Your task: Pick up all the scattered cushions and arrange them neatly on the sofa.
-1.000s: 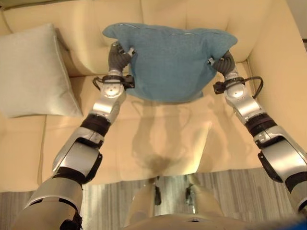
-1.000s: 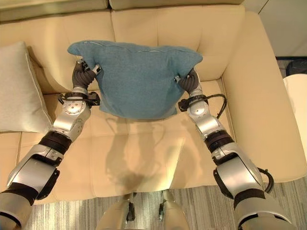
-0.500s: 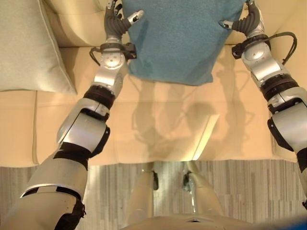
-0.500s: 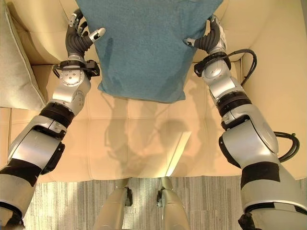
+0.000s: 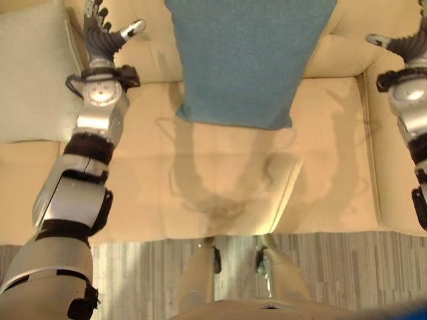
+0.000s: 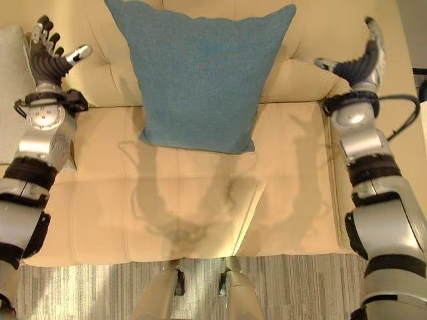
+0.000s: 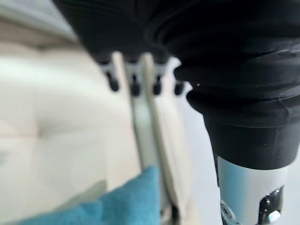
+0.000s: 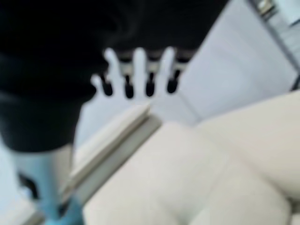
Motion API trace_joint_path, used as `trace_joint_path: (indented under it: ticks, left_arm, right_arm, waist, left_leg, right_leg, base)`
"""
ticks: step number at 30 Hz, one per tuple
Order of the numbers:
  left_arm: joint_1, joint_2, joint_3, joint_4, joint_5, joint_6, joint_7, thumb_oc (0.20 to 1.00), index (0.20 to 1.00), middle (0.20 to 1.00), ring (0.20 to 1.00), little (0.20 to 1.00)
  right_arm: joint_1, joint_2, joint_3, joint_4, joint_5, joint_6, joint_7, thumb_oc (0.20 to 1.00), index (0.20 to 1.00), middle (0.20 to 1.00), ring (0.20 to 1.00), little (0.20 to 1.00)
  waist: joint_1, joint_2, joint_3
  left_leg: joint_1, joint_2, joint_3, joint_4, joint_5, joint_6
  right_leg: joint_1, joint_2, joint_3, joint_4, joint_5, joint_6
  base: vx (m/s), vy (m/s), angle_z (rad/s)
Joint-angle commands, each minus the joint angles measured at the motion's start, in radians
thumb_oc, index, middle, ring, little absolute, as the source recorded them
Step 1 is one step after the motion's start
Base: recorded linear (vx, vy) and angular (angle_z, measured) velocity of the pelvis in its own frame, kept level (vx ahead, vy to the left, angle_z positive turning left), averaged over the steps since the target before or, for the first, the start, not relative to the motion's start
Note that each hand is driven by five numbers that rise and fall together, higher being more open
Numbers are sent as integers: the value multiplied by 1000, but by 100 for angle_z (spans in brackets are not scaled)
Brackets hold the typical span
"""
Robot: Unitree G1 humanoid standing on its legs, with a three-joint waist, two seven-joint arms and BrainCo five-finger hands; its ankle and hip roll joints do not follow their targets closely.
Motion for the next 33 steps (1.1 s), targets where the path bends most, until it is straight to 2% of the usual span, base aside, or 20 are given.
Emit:
trace_joint_path:
  ticks: [1,3,7,12,13,15,18,23,26,27,28,29,32,33]
  left_arm:
    - [225,-37,89,-110,76,-49,-56,1000,1000,1000,1000,1000]
    - [361,-65,137,-198,98,-45,-81,1000,1000,1000,1000,1000]
    - [688,-181,253,-292,159,-6,-166,1000,1000,1000,1000,1000]
    - [899,-272,271,-156,270,61,-233,1000,1000,1000,1000,1000]
    - [952,-301,257,-41,352,85,-255,1000,1000,1000,1000,1000]
    - [976,-335,250,62,384,104,-269,1000,1000,1000,1000,1000]
    - [975,-386,237,352,519,131,-265,1000,1000,1000,1000,1000]
    - [971,-412,243,490,563,146,-256,1000,1000,1000,1000,1000]
    - [949,-416,229,523,573,152,-246,1000,1000,1000,1000,1000]
    - [950,-419,227,527,574,155,-249,1000,1000,1000,1000,1000]
    - [941,-428,220,551,587,158,-249,1000,1000,1000,1000,1000]
    - [935,-436,215,558,589,162,-251,1000,1000,1000,1000,1000]
    - [931,-442,208,562,597,159,-254,1000,1000,1000,1000,1000]
    - [926,-451,194,553,601,162,-255,1000,1000,1000,1000,1000]
  right_arm:
    - [275,25,-143,-96,-71,-61,37,1000,1000,1000,1000,1000]
    - [411,57,-214,-153,-94,-67,61,1000,1000,1000,1000,1000]
    - [714,145,-348,-252,-168,-74,148,1000,1000,1000,1000,1000]
    - [887,231,-367,-227,-232,-68,211,1000,1000,1000,1000,1000]
    - [929,266,-350,-183,-243,-66,239,1000,1000,1000,1000,1000]
    - [946,286,-335,-148,-241,-69,261,1000,1000,1000,1000,1000]
    - [963,352,-251,25,-242,-64,309,1000,1000,1000,1000,1000]
    - [966,398,-196,165,-237,-50,328,1000,1000,1000,1000,1000]
    - [949,433,-177,331,-209,-29,328,1000,1000,1000,1000,1000]
    - [945,437,-173,355,-210,-25,330,1000,1000,1000,1000,1000]
    - [929,440,-165,404,-209,-13,333,1000,1000,1000,1000,1000]
    - [918,435,-168,427,-210,-7,327,1000,1000,1000,1000,1000]
    - [910,430,-165,444,-218,2,335,1000,1000,1000,1000,1000]
    - [915,431,-170,463,-223,10,338,1000,1000,1000,1000,1000]
  waist:
    - [-5,-7,-119]
    - [-5,-11,-127]
    - [-5,-12,-139]
    - [-6,-12,-142]
    - [-9,-11,-143]
    - [-11,-10,-150]
    - [-11,-13,-156]
    - [-6,-16,-151]
    - [-5,-24,-129]
    - [-6,-28,-126]
    - [-2,-46,-105]
    - [-11,-53,-102]
    - [-20,-47,-108]
    - [-35,-34,-115]
  left_leg:
    - [81,17,13,3,-86,-107]
    - [117,17,18,3,-93,-104]
    - [219,28,29,3,-119,-96]
    - [314,33,41,3,-131,-87]
    - [354,36,50,3,-139,-82]
    - [376,38,55,3,-140,-79]
    - [425,49,64,3,-145,-78]
    - [438,70,65,3,-136,-87]
    - [382,96,66,51,-114,-106]
    - [372,98,65,80,-126,-102]
    - [366,82,42,180,-198,-86]
    - [375,77,35,235,-235,-77]
    - [413,76,25,258,-254,-80]
    - [438,62,1,218,-270,-76]
  right_leg:
    - [34,-54,3,3,-25,130]
    - [73,-55,2,3,-31,128]
    - [173,-62,-5,3,-62,123]
    - [266,-55,-8,3,-80,117]
    - [301,-51,-5,3,-85,114]
    - [324,-47,-2,3,-89,111]
    - [370,-33,6,3,-107,102]
    - [390,-15,8,3,-125,89]
    - [381,-6,-12,3,-139,77]
    - [380,-7,-15,3,-135,75]
    - [380,-23,-12,3,-116,72]
    - [371,-38,-16,3,-102,73]
    - [354,-41,-11,6,-89,72]
    - [325,-44,-10,17,-71,81]
  base:
    - [144,-12,-2]
    - [113,-18,-3]
    - [101,-28,-7]
    - [13,-17,-2]
    - [-33,-35,-1]
    - [-32,-33,0]
    - [-43,-73,-7]
    - [-64,-87,-1]
    - [-208,-103,20]
    - [-261,-27,46]
    - [-309,54,27]
    - [-326,123,2]
    - [-142,151,21]
    - [-136,193,17]
